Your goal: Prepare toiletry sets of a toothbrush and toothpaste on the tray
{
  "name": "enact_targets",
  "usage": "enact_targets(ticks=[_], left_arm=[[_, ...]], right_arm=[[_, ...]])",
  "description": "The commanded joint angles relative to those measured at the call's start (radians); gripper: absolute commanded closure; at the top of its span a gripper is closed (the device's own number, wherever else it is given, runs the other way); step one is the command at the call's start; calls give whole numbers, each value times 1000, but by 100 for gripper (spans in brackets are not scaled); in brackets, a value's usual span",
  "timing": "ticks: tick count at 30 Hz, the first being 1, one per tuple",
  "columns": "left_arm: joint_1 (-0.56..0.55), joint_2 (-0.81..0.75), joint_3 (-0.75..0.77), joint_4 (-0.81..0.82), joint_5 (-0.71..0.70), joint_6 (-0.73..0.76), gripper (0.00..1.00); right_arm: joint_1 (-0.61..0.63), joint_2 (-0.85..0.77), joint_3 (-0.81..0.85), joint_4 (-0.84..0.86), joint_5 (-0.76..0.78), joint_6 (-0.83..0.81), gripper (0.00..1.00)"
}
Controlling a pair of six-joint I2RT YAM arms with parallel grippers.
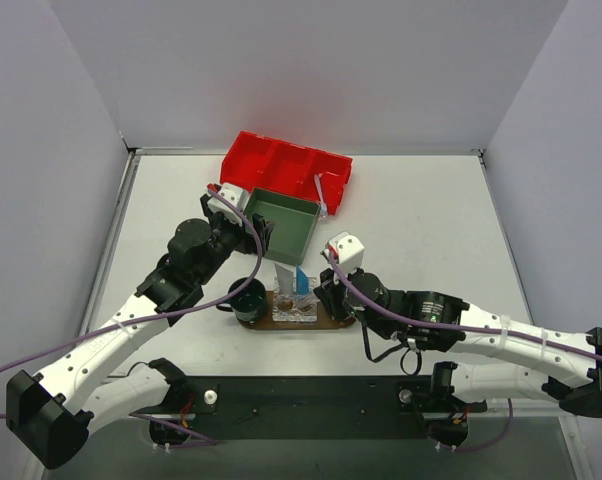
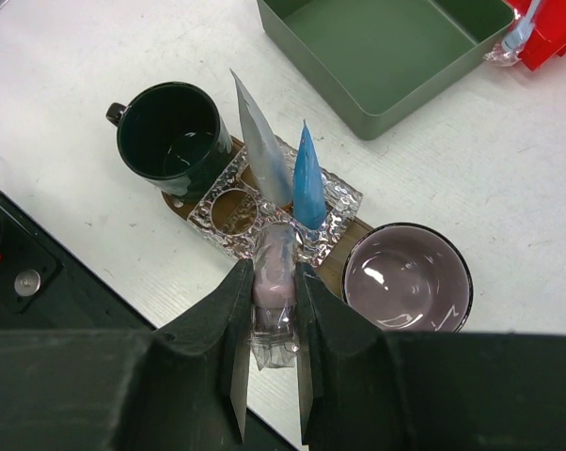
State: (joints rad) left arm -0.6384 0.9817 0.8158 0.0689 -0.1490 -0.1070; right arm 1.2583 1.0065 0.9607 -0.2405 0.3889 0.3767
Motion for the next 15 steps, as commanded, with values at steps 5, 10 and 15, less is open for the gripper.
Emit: enact_targets(ticks=[5, 10, 15], left_arm=[[5, -21, 5, 25, -12, 15, 10], [5, -21, 3, 26, -12, 18, 10], [5, -20, 3, 26, -11, 16, 10]], right_arm=[[9, 40, -39, 96, 27, 4, 100], [18, 46, -71, 130, 39, -2, 100], [26, 56, -94, 155, 60, -7, 100]])
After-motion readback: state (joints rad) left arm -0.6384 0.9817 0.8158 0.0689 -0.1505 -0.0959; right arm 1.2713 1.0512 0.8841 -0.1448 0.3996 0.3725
